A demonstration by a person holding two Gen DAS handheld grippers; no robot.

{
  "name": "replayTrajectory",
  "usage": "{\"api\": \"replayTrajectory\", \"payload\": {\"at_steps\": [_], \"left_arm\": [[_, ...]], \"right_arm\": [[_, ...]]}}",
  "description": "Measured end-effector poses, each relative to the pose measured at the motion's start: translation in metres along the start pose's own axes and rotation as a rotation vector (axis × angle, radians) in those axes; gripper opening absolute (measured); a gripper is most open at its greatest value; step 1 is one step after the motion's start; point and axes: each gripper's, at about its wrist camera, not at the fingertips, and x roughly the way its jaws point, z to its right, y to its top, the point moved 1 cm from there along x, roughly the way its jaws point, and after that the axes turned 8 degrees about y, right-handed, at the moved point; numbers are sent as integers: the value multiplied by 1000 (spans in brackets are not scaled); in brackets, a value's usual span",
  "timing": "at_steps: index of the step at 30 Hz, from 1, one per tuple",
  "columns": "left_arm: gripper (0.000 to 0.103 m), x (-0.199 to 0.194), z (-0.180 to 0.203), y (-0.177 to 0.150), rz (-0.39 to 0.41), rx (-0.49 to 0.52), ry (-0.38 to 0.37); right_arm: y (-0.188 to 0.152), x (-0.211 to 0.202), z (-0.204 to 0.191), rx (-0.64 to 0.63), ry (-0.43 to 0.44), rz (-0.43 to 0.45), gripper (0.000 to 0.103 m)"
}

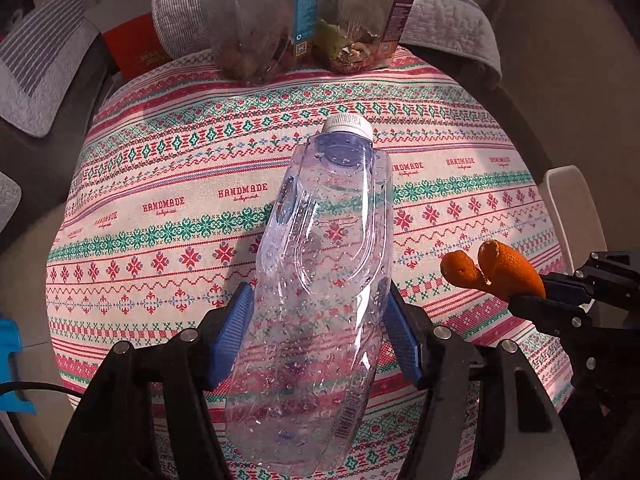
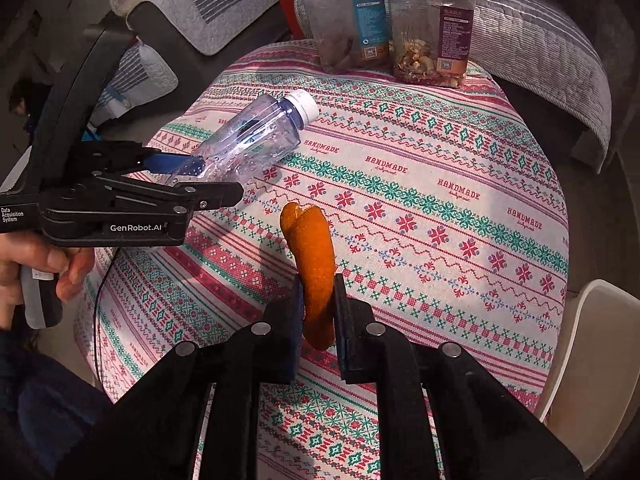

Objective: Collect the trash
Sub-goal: 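Carry the water bottle and orange peel over the white bin and open both grippers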

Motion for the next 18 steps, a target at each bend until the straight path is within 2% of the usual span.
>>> {"api": "replayTrajectory", "payload": {"at_steps": [8, 18], "left_arm": [[63, -55, 64, -14, 131, -17, 53], [63, -102, 137, -36, 260, -100, 41]], "right_arm": [[-21, -56, 18, 80, 9, 100, 13], [-59, -119, 60, 163, -1, 205, 13]]}}
